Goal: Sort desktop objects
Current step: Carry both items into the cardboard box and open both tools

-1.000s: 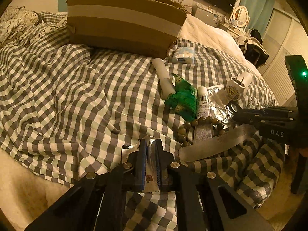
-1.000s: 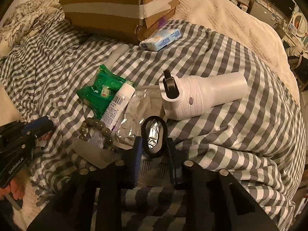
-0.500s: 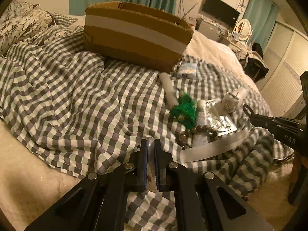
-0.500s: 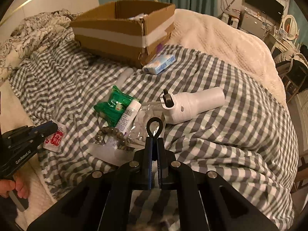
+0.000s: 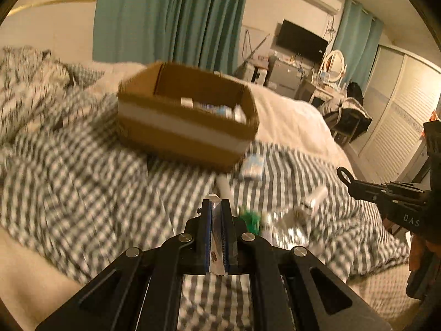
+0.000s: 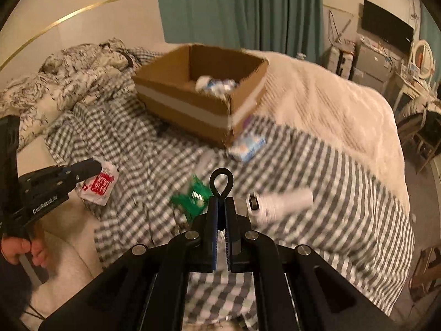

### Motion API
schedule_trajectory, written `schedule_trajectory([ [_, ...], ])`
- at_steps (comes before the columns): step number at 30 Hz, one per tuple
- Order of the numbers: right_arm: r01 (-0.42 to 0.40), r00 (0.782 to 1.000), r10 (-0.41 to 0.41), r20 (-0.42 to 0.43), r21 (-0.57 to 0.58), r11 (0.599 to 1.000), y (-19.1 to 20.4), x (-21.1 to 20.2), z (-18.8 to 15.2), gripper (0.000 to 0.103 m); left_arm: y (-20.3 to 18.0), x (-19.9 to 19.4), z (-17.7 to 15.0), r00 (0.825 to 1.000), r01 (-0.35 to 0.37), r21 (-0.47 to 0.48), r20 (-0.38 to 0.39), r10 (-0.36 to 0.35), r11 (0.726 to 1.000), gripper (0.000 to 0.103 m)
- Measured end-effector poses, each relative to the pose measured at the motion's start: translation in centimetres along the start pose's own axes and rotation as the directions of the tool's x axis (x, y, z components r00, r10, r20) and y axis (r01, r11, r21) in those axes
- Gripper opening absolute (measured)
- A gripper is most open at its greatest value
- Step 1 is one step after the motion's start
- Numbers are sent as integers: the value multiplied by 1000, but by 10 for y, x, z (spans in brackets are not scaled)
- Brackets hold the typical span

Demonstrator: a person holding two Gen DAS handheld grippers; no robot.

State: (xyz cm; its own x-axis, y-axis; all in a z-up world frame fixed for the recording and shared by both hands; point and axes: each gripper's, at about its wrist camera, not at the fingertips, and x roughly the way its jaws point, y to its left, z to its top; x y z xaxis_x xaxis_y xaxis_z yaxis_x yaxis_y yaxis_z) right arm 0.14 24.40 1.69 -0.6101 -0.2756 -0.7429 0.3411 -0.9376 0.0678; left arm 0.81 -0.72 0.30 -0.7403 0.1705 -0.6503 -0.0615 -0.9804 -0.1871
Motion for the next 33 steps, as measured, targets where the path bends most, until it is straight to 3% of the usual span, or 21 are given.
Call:
schedule_trajectory([
  [7,-27,998,31,57,-62,998,2,0,65,4,7,9,73,997,-13,16,70,12,1000,6],
  [15,-80,991,87,99,-70,994,-2,50,155,4,8,50,161,981,-74,43,180,65,996,6],
  [20,-137,987,138,80,-14,990,-9,112,188,4,18,99,187,981,-93,36,173,85,995,6],
  [25,-138,990,137,44,21,990,-13,168,196,4,35,156,186,987,-115,41,117,110,993,6],
  [26,-139,990,138,34,36,990,-15,177,195,9,37,164,185,989,-118,40,100,113,992,7],
  [27,-141,990,140,26,52,989,-17,184,194,26,39,169,183,990,-119,38,86,116,992,9],
  [28,-142,990,141,28,60,988,-21,184,191,38,40,173,182,991,-116,32,73,113,993,13],
  [29,-137,990,134,46,74,988,-24,185,189,57,41,176,181,993,-105,27,56,104,994,27],
  [30,-134,990,129,57,82,988,-27,183,187,62,41,178,179,994,-102,20,38,101,995,58],
  [31,-132,990,127,58,86,988,-29,182,186,62,42,179,177,993,-114,10,21,113,993,72],
  [32,-129,991,124,58,96,987,-32,179,184,62,40,174,175,993,-119,0,26,119,993,84],
  [33,-127,991,121,59,102,987,-35,175,182,62,40,168,173,992,-118,-7,36,118,993,84],
])
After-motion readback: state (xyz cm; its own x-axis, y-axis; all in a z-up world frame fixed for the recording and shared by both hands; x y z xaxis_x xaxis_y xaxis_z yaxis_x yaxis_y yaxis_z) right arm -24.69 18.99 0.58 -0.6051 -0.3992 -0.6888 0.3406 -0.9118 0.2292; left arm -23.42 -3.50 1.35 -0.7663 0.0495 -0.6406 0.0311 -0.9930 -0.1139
